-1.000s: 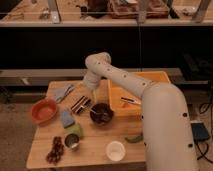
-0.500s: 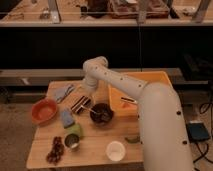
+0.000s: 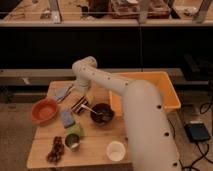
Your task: Place eraser in metal cup
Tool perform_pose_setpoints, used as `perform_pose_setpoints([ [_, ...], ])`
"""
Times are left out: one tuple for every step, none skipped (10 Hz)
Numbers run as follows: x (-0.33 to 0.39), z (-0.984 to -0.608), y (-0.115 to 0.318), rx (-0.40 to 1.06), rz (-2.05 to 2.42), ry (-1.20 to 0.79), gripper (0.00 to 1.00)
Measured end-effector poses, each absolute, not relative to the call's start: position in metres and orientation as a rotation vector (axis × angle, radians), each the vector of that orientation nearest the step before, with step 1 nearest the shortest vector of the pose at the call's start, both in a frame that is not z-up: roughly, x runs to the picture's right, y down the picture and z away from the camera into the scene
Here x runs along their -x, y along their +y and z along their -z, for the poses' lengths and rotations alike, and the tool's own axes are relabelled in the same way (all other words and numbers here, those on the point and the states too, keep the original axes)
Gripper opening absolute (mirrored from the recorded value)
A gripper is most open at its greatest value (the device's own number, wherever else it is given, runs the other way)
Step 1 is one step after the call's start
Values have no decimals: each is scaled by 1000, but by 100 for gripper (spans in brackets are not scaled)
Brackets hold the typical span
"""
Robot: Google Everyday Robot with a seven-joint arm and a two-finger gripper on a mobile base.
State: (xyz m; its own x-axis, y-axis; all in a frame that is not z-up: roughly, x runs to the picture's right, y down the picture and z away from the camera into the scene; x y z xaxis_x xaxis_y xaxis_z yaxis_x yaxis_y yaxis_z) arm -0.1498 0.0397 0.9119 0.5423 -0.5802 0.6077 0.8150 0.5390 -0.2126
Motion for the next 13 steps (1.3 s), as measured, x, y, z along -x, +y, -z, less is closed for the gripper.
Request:
perform_pose_setpoints([
  [151,-919,44,529,885,-505,80],
  [157,-924,48,538,902,-503,80],
  [162,-930,56,554,919,-500,80],
  [165,-936,63,566,927,-500,80],
  [166,-944,73,583,930,-501,79],
  [165,-950,82,598,928,-507,73],
  [166,-952,87,611,925,-517,62],
  [165,-952,88,618,920,-524,53],
  [163,-951,88,620,916,-533,44],
  [163,-948,87,621,912,-543,33],
  [162,-944,84,617,907,-552,21],
  [160,-939,79,609,900,-557,13],
  [151,-931,67,594,880,-553,4],
])
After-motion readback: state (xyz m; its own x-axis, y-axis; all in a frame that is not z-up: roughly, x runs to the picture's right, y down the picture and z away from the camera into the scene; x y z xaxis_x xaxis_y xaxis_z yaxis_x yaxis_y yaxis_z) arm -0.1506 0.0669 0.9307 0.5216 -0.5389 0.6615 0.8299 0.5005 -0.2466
